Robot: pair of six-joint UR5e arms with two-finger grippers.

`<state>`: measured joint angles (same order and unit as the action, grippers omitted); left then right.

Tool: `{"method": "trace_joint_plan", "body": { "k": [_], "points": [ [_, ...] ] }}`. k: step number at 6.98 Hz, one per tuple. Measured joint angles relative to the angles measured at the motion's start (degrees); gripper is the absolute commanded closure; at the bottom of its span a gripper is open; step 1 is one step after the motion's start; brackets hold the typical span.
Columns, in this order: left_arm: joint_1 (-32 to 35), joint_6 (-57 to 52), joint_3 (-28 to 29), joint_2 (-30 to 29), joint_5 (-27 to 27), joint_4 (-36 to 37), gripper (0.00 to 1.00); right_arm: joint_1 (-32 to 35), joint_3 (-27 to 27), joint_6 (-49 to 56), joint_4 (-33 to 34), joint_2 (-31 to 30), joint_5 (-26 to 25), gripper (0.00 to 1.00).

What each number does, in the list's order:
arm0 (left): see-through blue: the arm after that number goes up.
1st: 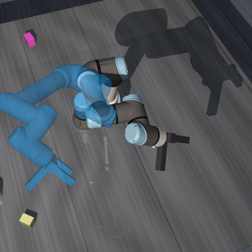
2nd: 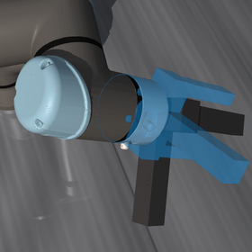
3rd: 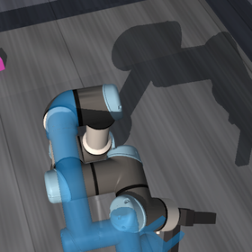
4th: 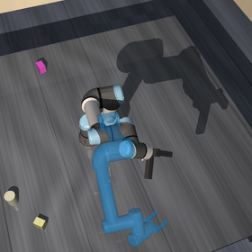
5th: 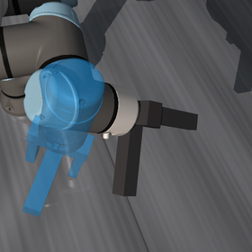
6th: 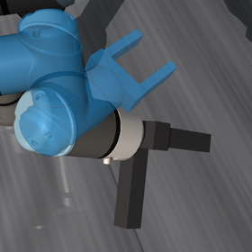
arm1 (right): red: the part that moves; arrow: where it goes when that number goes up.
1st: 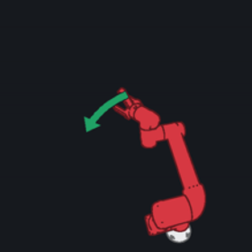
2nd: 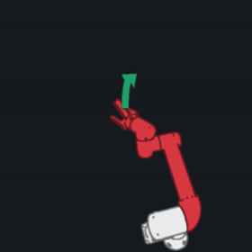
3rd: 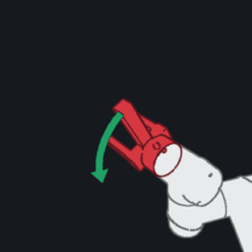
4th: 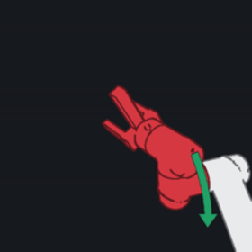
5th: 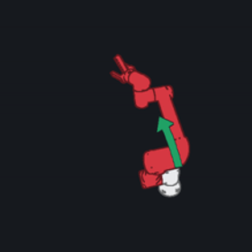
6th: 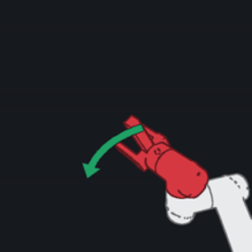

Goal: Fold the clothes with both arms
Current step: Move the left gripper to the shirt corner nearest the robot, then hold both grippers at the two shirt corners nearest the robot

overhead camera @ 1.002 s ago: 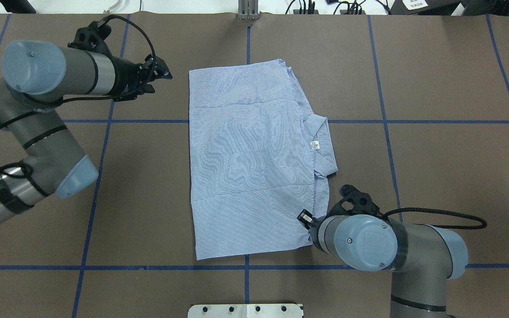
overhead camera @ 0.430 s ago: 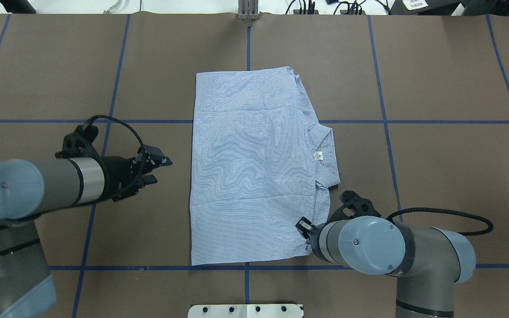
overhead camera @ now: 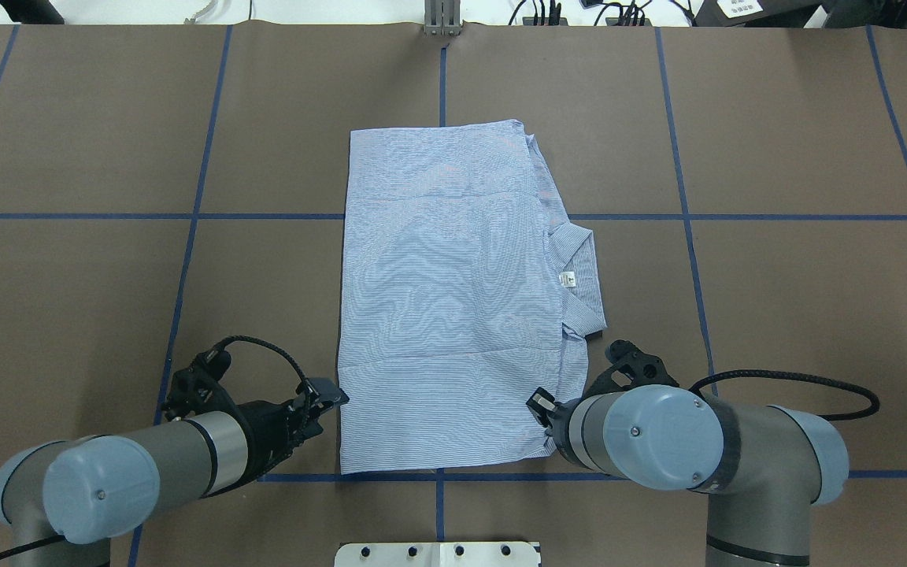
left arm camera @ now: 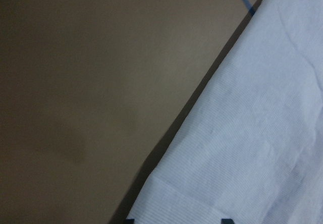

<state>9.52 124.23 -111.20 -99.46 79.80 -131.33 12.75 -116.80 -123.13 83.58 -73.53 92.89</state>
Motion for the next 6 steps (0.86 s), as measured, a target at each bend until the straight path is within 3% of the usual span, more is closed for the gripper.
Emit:
{"method": "trace_joint_plan", "body": {
  "k": [4, 6],
  "points": [
    [-2.9, 0.9, 3.7, -2.5, -1.3, 0.3, 0.54, -0.1, 0.2, 0.0, 0.0, -0.3, 0.0, 1.00],
    [-3.6, 1.2, 4.2, -2.7, -1.4, 0.3, 0.80, -0.1, 0.2, 0.0, 0.0, -0.2, 0.1, 1.00]
  ]
}}
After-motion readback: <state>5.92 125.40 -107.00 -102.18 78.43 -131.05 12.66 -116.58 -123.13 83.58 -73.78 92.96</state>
